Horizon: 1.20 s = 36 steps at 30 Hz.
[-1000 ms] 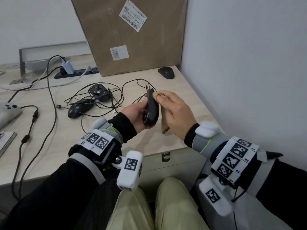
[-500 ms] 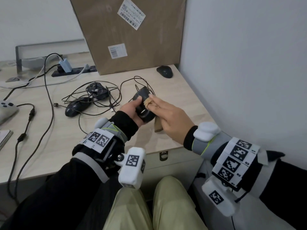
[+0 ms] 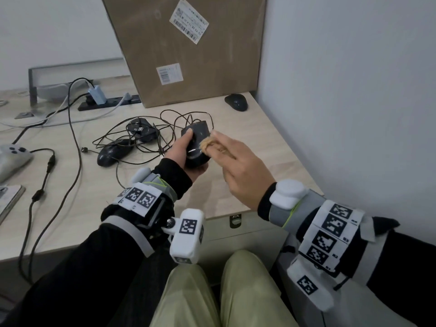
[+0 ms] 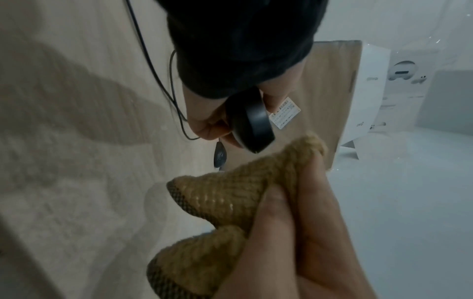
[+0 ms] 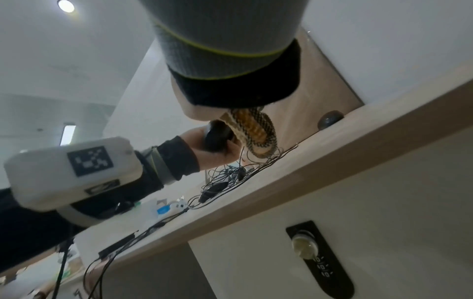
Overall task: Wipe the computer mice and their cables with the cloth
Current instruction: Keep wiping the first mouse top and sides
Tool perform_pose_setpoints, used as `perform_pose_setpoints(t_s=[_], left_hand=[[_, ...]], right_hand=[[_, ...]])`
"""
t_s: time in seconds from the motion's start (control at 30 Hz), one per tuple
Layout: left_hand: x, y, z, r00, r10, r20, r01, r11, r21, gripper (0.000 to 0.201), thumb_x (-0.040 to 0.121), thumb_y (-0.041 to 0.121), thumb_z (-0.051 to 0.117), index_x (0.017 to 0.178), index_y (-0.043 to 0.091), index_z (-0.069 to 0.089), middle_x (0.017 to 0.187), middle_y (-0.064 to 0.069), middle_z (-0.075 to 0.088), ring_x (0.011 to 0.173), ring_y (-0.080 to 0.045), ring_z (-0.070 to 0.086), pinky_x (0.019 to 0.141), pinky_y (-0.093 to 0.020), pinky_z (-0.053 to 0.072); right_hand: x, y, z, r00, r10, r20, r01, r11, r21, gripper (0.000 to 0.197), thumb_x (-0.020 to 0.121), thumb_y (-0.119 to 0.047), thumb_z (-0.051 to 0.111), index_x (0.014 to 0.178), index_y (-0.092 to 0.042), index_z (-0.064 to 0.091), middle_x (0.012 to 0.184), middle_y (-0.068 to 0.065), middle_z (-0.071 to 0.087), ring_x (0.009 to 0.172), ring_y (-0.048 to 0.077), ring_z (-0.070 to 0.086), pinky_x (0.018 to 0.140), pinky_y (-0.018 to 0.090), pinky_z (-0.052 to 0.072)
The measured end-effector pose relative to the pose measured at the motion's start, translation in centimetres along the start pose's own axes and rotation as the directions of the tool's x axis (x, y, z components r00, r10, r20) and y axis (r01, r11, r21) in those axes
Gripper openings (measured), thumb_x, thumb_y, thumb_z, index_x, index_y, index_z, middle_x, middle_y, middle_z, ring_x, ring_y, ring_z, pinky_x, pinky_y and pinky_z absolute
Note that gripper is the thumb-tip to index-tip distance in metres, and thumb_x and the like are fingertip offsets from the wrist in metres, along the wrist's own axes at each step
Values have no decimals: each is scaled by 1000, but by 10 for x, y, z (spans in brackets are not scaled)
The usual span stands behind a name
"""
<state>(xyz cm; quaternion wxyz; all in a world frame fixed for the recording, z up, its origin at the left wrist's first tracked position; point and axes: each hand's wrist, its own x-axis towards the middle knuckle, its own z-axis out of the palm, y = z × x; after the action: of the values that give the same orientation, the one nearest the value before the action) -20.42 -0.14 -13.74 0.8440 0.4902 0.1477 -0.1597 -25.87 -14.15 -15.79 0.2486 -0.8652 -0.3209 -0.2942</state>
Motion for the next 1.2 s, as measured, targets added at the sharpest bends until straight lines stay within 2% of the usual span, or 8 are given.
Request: perform_pose_setpoints(t_s=[0.27, 0.43, 0.53, 0.7, 0.8, 0.93, 1.03, 1.2], left_hand=[[-4, -8, 0, 992, -91, 85, 93, 995, -26, 73, 94, 63, 19, 135, 11, 50, 119, -11, 62, 93, -25, 63, 73, -36, 54], [-15, -19, 3, 994, -30, 106, 9, 981, 193, 54, 97, 57, 22, 99, 22, 62, 76, -5, 74, 75, -22, 67, 66, -36, 55], [-17, -24, 1, 993, -23, 115, -6, 969, 249, 57, 95, 59, 23, 101, 17, 60, 81, -10, 71, 71, -24, 68, 65, -35, 57], [-15, -24, 6, 995, -10, 97, -9, 981, 196, 55, 96, 58, 23, 95, 18, 61, 80, -12, 70, 74, -27, 65, 66, -36, 55], [-13, -20, 12, 998, -15, 63, 7, 993, 116, 58, 96, 60, 18, 92, 20, 60, 71, -7, 71, 77, -25, 63, 70, -38, 50], [-4, -12, 11, 1000, -4, 20, 4, 1000, 7, 68, 93, 66, 12, 110, 20, 59, 88, -7, 71, 87, -26, 68, 72, -38, 53], [-3, -11, 8, 1000, 2, 20, -1, 999, -38, 69, 94, 64, 10, 103, 16, 59, 74, -8, 72, 65, -22, 72, 60, -33, 56], [-12, -17, 6, 999, -42, 17, 44, 997, -71, 60, 92, 67, 17, 93, 20, 54, 85, -12, 69, 75, -27, 68, 67, -37, 49]], right_hand=[[-11, -2, 7, 973, -76, 217, 106, 986, -130, 49, 76, 1, 31, 113, 2, 64, 127, 23, 57, 117, 42, 54, 99, 46, 46], [11, 8, -3, 965, 118, 234, -91, 988, -126, 57, 72, -4, 27, 118, 6, 59, 130, 29, 52, 119, 46, 51, 107, 37, 32], [26, 19, -14, 918, 288, 273, -271, 957, -100, 52, 86, 2, 30, 136, -4, 45, 151, 17, 29, 138, 30, 31, 112, 25, 18], [32, 22, -17, 864, 376, 335, -383, 922, -48, 58, 86, 7, 33, 141, -10, 38, 156, 11, 19, 140, 26, 27, 112, 33, 26], [22, 14, -10, 890, 295, 347, -312, 950, -8, 62, 80, -4, 24, 141, -6, 37, 155, 15, 19, 143, 27, 21, 116, 35, 22], [2, -4, 3, 937, 104, 334, -108, 994, -7, 66, 74, -6, 17, 131, 5, 47, 146, 25, 34, 134, 43, 33, 112, 44, 22], [-7, -5, 9, 948, 32, 317, -16, 998, -53, 60, 70, 9, 30, 127, 7, 51, 141, 26, 41, 130, 44, 39, 109, 44, 28], [-9, -1, 13, 921, -88, 379, 128, 988, -82, 62, 64, 15, 47, 126, 6, 51, 141, 25, 43, 129, 45, 40, 103, 58, 38]])
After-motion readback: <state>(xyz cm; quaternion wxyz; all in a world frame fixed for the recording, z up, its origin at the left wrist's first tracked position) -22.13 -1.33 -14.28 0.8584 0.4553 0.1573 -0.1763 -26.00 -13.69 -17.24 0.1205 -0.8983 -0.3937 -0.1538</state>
